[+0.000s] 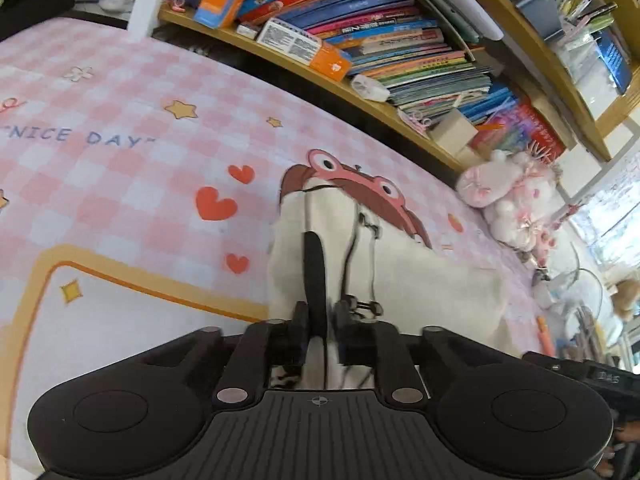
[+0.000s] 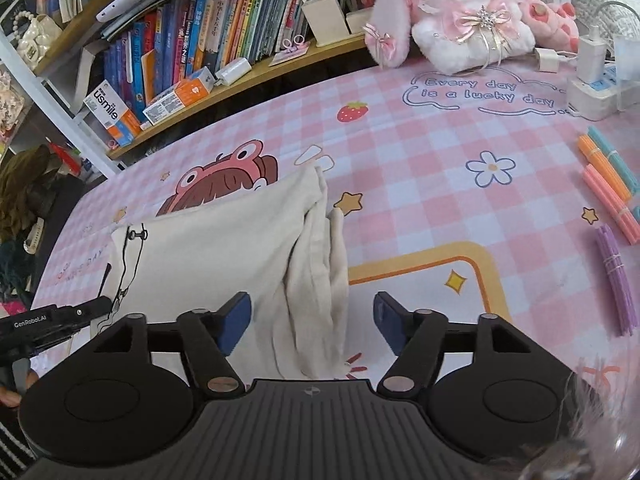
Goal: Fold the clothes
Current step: 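Pinch the folded shirt end with both grippers and lift it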
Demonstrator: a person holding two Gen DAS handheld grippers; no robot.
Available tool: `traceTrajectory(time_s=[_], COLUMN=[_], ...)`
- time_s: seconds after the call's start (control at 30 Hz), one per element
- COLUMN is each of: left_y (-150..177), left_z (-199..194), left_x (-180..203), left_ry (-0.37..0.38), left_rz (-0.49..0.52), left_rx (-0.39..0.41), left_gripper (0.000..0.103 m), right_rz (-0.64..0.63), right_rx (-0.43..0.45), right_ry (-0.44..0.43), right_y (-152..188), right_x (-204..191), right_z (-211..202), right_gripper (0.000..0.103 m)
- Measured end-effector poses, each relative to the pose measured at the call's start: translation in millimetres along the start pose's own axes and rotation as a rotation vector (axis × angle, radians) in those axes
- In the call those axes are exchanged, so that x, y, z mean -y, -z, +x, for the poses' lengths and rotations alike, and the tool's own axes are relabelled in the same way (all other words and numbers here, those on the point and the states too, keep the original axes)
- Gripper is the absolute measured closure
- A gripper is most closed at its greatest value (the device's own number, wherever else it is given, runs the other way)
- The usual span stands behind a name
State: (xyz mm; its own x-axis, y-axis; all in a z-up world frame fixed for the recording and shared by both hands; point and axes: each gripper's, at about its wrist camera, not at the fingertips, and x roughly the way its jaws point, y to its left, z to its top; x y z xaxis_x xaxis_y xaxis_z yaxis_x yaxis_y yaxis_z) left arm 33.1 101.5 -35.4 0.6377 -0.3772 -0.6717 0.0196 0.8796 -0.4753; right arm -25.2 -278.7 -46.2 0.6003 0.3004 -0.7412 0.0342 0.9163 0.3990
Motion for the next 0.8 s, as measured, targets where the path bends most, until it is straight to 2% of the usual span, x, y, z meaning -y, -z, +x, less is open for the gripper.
traceTrajectory(time_s=[0.07,0.1,0.13,0.3,0.4,0.47,0.53,0.57,0.63,0.7,0.8], left_y=[-0.1,-0.3,-0.4,-4.0,-6.1,-8.0,-6.2,-5.3,-3.2,-0.7,6.9], left_z=[-8.1,-10.6,-13.1,4.4,16.0,22.1,32.8,34.9,35.6,30.2,14.3], left_x=[0.5,-0.6,-1.6,-14.9,-22.2,-25.5,-27.8,-26.0,-19.5,-7.6,11.5], left_ry=[-0.015,-0.022,-0.028,-0.028,-0.014,0.007,0.059,0.061,0.044,0.025,0.02], left_rz=[0.0,-0.001,-0.002,-0.077,-0.123,-0.153,-0.204,-0.204,-0.181,-0.118,-0.001], left_rx=[0.044,0.059,0.074,0.016,-0.013,-0.028,-0.075,-0.081,-0.078,-0.064,-0.084], left_gripper=[0.032,0.026,0.024,0.024,0.031,0.059,0.076,0.079,0.087,0.091,0.091], right_rz=[0.004,0.011,0.018,0.097,0.154,0.174,0.153,0.141,0.084,0.019,-0.099], right_rx=[-0.003,-0.009,-0.016,-0.065,-0.099,-0.109,-0.115,-0.12,-0.118,-0.097,-0.043], right_ry=[-0.001,-0.003,-0.004,-0.037,-0.056,-0.058,-0.044,-0.035,-0.006,0.024,0.06], right_y=[-0.6,-1.2,-1.7,-6.7,-10.6,-13.4,-16.3,-17.3,-15.5,-13.4,0.0], right_x=[1.9,3.3,4.6,10.6,11.8,10.1,2.4,-1.9,-14.7,-26.6,-41.8], right_z=[-1.8,-0.8,0.2,15.7,27.9,34.8,40.2,42.8,44.8,42.2,20.8], right_gripper=[0.03,0.029,0.029,0.029,0.035,0.039,0.043,0.052,0.062,0.08,0.082])
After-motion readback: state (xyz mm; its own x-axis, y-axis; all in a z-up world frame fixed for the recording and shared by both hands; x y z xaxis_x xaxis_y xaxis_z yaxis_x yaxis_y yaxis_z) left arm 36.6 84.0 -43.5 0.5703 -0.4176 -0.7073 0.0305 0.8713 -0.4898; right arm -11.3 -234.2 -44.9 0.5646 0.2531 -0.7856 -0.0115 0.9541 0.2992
